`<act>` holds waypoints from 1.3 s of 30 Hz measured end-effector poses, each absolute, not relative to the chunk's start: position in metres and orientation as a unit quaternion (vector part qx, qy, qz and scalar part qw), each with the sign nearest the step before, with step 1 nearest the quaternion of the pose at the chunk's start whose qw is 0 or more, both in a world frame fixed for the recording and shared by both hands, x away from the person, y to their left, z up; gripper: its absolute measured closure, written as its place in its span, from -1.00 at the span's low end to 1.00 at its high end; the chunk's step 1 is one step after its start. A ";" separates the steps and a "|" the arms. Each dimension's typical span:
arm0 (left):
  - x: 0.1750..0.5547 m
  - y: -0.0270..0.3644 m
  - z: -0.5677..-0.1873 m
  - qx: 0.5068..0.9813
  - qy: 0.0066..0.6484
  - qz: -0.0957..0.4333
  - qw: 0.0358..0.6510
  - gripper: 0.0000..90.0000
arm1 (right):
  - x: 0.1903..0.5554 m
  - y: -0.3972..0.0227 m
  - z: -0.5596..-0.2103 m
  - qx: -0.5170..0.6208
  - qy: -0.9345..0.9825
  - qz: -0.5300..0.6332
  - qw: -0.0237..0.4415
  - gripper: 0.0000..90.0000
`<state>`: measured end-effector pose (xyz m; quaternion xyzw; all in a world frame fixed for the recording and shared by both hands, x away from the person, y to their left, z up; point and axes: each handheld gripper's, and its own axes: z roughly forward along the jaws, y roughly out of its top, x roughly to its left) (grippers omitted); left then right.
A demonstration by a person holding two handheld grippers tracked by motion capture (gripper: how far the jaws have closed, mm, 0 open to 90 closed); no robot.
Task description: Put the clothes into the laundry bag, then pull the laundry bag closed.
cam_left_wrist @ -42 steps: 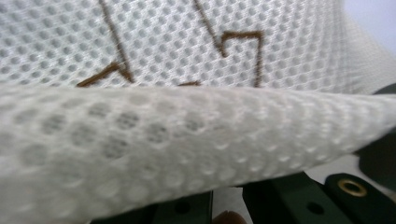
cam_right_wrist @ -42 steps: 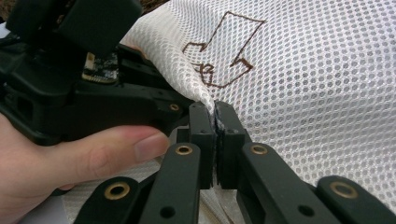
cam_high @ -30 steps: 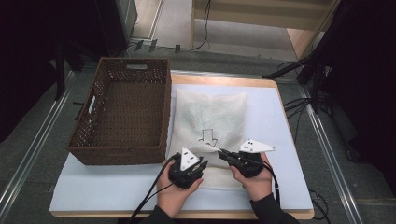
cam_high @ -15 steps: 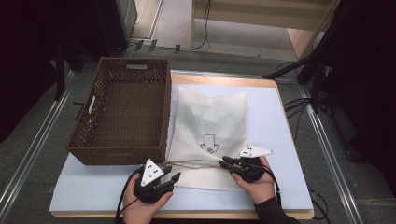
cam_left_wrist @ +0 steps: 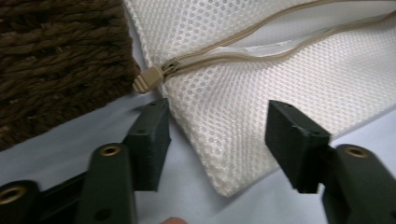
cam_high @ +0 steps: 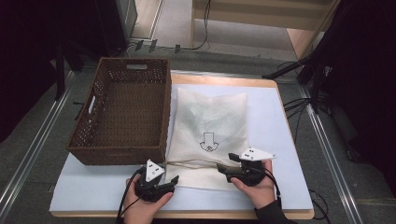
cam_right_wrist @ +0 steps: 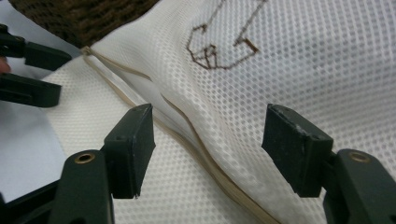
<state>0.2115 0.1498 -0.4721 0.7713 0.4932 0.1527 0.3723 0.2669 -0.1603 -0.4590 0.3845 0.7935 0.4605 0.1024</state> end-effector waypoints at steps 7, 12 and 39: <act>0.210 0.148 -0.472 0.764 0.492 0.147 0.390 0.90 | 0.261 -0.146 -0.451 0.351 0.806 0.469 0.083 -0.05; 0.204 0.136 -0.469 0.783 0.450 0.125 0.410 0.90 | 0.259 -0.135 -0.450 0.342 0.810 0.468 0.084 0.12; 0.219 0.178 -0.471 0.781 0.487 0.118 0.374 1.00 | 0.260 -0.047 -0.477 0.296 0.844 0.440 0.079 0.15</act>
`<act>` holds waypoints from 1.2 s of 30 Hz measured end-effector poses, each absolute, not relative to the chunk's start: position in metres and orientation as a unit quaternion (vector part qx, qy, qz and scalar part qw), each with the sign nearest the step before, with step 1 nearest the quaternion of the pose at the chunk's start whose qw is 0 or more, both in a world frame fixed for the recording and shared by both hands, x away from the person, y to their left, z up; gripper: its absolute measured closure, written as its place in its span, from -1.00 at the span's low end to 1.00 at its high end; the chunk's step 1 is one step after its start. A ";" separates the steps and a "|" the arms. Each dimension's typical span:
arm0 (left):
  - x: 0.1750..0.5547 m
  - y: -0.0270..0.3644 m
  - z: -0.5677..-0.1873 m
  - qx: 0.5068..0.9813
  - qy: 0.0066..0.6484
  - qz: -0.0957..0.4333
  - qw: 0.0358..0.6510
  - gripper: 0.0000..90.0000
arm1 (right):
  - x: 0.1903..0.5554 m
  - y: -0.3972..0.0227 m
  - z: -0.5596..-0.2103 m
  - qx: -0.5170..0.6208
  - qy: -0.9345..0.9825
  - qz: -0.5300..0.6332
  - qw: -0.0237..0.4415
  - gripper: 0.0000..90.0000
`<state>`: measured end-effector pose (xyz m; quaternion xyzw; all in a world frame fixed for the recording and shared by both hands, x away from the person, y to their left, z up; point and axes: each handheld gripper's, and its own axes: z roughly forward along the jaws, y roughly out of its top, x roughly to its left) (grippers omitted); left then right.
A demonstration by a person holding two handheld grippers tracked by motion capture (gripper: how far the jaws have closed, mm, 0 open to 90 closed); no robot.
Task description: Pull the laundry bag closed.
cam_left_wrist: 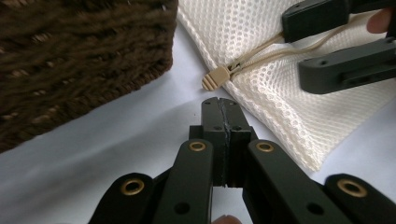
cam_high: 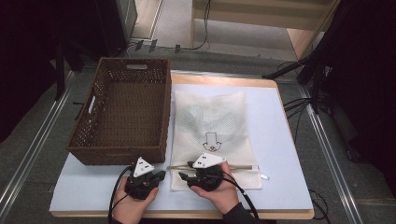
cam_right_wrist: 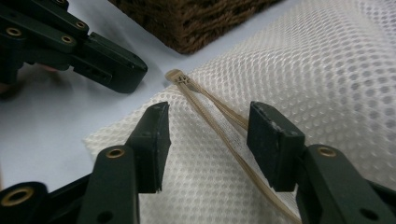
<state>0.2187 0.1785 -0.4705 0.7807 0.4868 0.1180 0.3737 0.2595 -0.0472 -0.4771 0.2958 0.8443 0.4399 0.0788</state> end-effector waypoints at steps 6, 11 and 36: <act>0.222 0.180 -0.470 0.779 0.492 0.120 0.370 0.96 | 0.258 -0.038 -0.482 0.283 0.858 0.414 0.108 0.63; 0.222 0.177 -0.469 0.780 0.492 0.119 0.368 0.97 | 0.259 -0.043 -0.482 0.283 0.856 0.425 0.076 1.00; 0.229 0.170 -0.461 0.738 0.497 0.077 0.449 0.36 | 0.255 -0.059 -0.478 0.294 0.837 0.459 0.046 1.00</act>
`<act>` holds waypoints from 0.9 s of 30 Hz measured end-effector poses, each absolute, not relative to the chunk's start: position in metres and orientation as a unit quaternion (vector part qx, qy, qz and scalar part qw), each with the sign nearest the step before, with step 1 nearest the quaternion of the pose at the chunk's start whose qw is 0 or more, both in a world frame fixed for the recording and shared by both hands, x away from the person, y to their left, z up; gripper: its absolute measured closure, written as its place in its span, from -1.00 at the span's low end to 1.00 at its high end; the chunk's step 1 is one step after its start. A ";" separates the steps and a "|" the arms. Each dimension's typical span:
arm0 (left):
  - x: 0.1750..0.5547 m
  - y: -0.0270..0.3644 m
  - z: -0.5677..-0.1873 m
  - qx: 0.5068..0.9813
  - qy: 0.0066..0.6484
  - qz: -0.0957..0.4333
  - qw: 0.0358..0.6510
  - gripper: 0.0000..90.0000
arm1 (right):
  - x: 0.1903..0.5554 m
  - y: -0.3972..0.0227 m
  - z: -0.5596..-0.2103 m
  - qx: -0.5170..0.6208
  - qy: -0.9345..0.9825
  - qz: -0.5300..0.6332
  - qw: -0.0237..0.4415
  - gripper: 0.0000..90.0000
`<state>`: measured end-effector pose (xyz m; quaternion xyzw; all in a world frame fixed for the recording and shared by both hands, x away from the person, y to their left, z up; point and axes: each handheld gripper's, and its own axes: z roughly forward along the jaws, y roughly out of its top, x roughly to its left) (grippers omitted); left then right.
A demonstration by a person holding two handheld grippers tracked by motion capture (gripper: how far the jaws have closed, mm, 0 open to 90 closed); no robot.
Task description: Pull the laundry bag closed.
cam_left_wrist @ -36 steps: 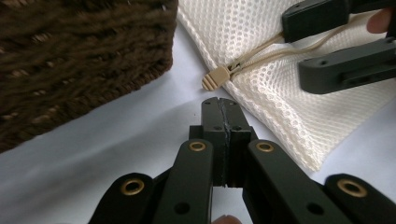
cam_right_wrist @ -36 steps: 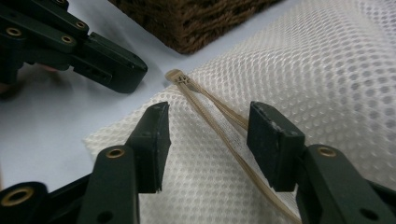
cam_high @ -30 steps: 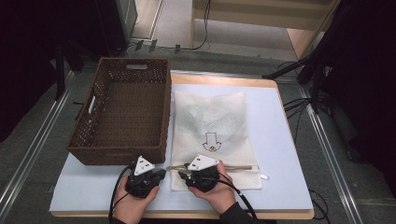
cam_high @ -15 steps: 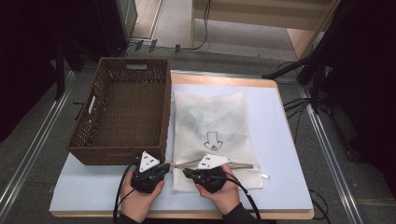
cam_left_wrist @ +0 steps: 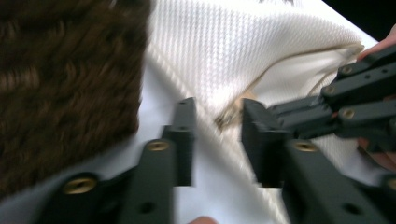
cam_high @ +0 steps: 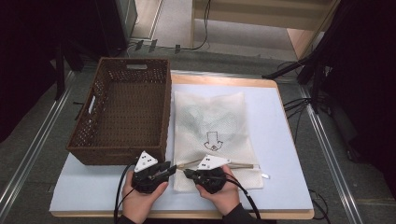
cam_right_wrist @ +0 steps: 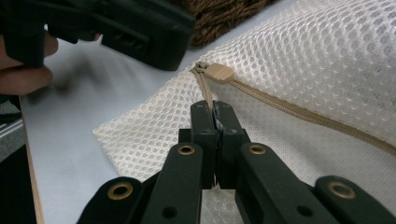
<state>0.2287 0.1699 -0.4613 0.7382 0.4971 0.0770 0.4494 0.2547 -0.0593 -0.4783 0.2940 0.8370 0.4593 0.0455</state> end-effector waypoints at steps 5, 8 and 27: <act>0.233 0.166 -0.474 0.750 0.495 0.020 0.437 -0.04 | 0.255 -0.061 -0.477 0.297 0.832 0.466 0.045 1.00; 0.237 0.163 -0.474 0.748 0.495 0.004 0.442 0.03 | 0.254 -0.061 -0.476 0.298 0.831 0.468 0.047 1.00; 0.232 0.154 -0.471 0.762 0.469 0.063 0.442 0.89 | 0.271 -0.065 -0.464 0.353 0.794 0.495 0.001 0.18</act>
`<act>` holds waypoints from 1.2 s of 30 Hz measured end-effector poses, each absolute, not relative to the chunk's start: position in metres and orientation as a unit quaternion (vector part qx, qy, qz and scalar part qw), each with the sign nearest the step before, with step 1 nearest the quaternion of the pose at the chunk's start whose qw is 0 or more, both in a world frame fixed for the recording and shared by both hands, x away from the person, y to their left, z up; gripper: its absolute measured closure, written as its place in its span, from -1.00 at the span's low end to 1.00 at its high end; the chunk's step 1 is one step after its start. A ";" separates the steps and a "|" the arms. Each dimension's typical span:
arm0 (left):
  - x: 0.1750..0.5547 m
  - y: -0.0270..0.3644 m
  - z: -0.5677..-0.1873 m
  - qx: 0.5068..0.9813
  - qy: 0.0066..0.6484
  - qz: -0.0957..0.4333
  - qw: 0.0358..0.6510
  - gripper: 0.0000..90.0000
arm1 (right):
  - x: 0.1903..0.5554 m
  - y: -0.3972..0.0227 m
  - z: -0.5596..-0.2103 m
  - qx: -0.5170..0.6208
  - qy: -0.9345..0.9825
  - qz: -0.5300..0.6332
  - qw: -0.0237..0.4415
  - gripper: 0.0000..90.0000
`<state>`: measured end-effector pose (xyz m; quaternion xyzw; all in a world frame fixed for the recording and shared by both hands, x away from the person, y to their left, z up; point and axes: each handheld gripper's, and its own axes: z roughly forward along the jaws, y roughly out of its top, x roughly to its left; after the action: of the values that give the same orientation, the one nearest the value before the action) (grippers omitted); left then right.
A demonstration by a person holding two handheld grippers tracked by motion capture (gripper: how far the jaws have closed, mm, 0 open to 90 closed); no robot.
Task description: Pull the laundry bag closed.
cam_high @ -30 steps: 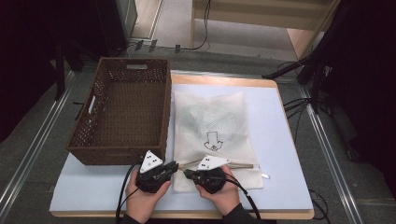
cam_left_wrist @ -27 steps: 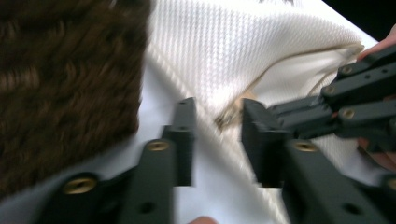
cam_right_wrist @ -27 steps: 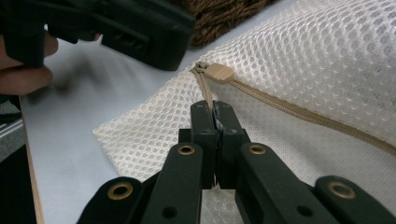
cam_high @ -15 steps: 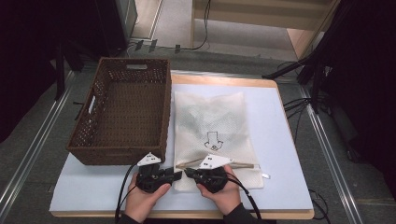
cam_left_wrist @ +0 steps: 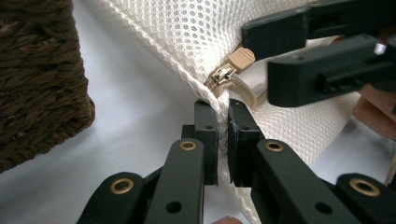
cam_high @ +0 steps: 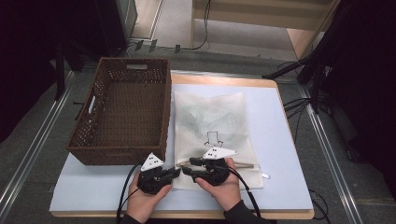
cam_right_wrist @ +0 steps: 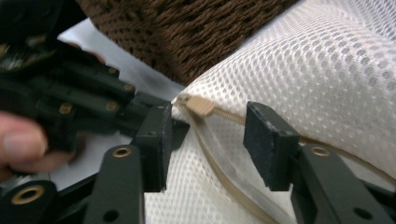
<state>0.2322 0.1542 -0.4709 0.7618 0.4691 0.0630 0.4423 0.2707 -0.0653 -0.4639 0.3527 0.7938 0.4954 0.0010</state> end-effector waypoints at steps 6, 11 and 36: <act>0.232 0.154 -0.471 0.767 0.462 0.071 0.440 0.89 | 0.279 -0.061 -0.465 0.371 0.778 0.506 -0.043 0.43; 0.231 0.154 -0.471 0.767 0.465 0.077 0.435 0.88 | 0.279 -0.058 -0.466 0.378 0.775 0.504 -0.057 0.73; 0.233 0.163 -0.467 0.744 0.483 0.052 0.459 0.71 | 0.274 -0.062 -0.462 0.358 0.774 0.518 -0.064 0.97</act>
<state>0.2329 0.1634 -0.4666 0.7437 0.4828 0.0523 0.4593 0.2744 -0.0624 -0.4622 0.3578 0.7744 0.5178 -0.0645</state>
